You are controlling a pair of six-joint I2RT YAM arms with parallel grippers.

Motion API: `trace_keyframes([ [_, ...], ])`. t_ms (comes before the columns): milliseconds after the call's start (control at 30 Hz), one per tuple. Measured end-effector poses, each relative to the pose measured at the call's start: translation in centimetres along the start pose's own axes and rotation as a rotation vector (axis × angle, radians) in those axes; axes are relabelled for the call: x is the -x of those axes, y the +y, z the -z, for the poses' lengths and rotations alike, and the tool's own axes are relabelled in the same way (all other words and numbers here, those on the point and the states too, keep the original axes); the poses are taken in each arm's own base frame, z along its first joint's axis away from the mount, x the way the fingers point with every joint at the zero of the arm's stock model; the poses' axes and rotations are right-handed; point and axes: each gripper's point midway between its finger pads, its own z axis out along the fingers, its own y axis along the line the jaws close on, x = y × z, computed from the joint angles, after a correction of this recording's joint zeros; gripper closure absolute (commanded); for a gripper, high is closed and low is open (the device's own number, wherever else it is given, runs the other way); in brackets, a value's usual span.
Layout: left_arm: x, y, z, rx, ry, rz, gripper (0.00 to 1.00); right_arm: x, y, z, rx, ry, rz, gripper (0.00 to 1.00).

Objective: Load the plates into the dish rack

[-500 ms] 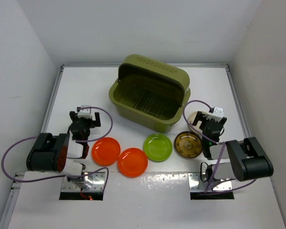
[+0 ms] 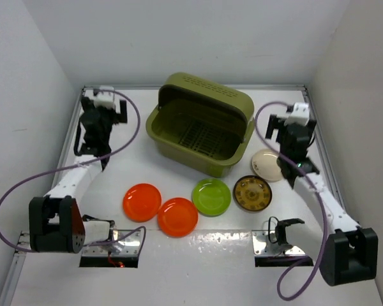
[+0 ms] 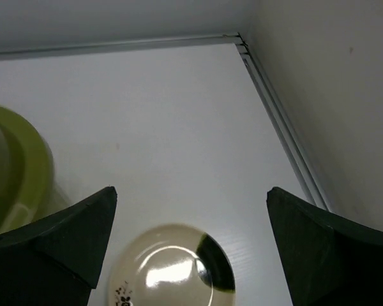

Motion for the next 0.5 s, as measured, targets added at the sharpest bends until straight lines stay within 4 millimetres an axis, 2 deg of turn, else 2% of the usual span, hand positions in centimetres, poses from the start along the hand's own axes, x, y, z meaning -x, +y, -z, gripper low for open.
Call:
trace_keyframes([
  [33, 3.2, 1.3, -0.5, 0.042, -0.033, -0.002, 0.01, 1.8, 0.2, -0.5, 0.029, 0.022, -0.02, 0.05],
  [100, 7.1, 3.5, -0.4, 0.108, -0.056, -0.004, 0.01, 5.5, 0.4, -1.5, 0.109, 0.037, -0.096, 0.14],
  [133, 8.2, 4.3, -0.2, 0.129, -0.046, -0.006, 0.01, 6.8, 0.1, -2.1, 0.141, 0.062, -0.137, 0.18],
  [167, 8.7, 4.8, -0.1, 0.136, -0.02, -0.011, 0.01, 7.4, -0.3, -2.5, 0.153, 0.085, -0.168, 0.18],
  [233, 8.6, 4.9, -0.2, 0.11, 0.059, -0.024, 0.01, 6.7, -1.0, -3.7, 0.171, 0.172, -0.244, 0.18],
  [267, 8.0, 4.6, -0.3, 0.079, 0.103, -0.03, 0.01, 5.3, -1.3, -4.1, 0.179, 0.226, -0.28, 0.18],
  [300, 6.9, 3.9, -0.2, 0.039, 0.154, -0.033, 0.01, 3.1, -1.3, -4.2, 0.189, 0.309, -0.326, 0.18],
  [367, 3.9, 2.3, 0.5, -0.046, 0.266, -0.026, 0.01, -2.4, -1.6, -3.8, 0.18, 0.495, -0.43, 0.2],
  [433, 0.9, 0.9, 1.6, -0.112, 0.366, -0.008, 0.07, -7.6, -2.1, -2.7, 0.15, 0.668, -0.53, 0.24],
  [500, -2.1, -0.2, 3.0, -0.159, 0.463, 0.013, 0.1, -12.0, -2.8, -1.4, 0.099, 0.824, -0.607, 0.26],
])
